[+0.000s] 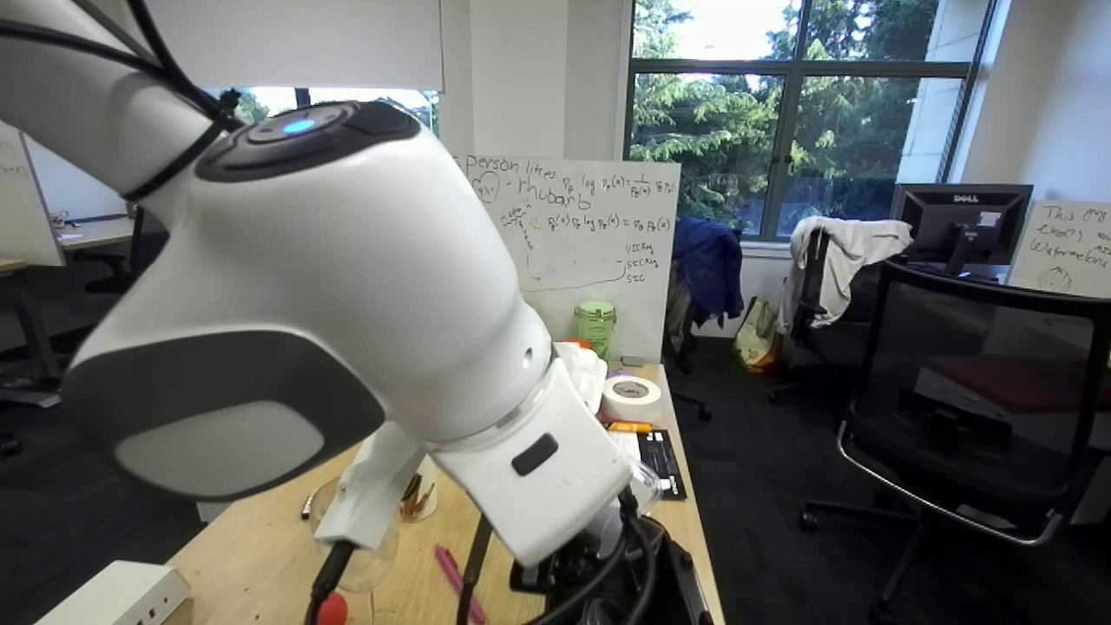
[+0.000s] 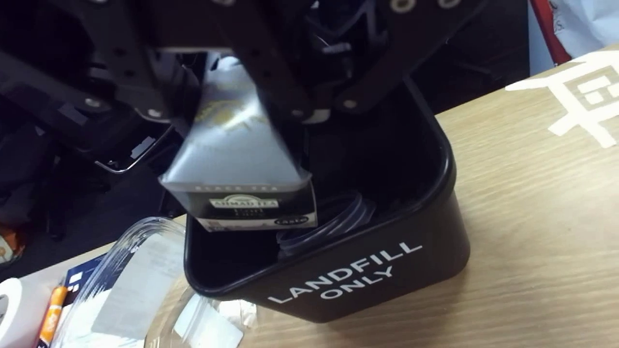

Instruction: Place the box in the black bin

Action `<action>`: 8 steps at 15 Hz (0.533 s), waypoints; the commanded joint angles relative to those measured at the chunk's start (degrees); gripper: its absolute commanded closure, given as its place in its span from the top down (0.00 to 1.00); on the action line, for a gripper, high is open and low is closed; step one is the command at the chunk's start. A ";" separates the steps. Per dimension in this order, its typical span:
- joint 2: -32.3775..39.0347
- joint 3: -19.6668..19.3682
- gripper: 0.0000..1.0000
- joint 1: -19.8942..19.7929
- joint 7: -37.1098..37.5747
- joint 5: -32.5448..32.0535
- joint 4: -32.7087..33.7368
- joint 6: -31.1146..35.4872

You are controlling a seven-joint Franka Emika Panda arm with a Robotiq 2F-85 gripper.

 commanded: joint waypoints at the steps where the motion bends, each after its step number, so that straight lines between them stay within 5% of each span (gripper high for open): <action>1: 0.01 -1.11 0.72 0.86 4.81 -1.54 0.73 -3.36; 3: -0.08 -0.01 0.87 0.19 3.79 -1.07 0.05 -1.33; 4: -0.08 0.00 0.68 0.22 3.94 -1.06 0.06 -1.32; 6: -0.08 0.01 0.83 0.22 3.94 -1.06 0.06 -1.29; 8: -0.08 0.01 0.87 0.22 3.94 -1.06 0.06 -1.29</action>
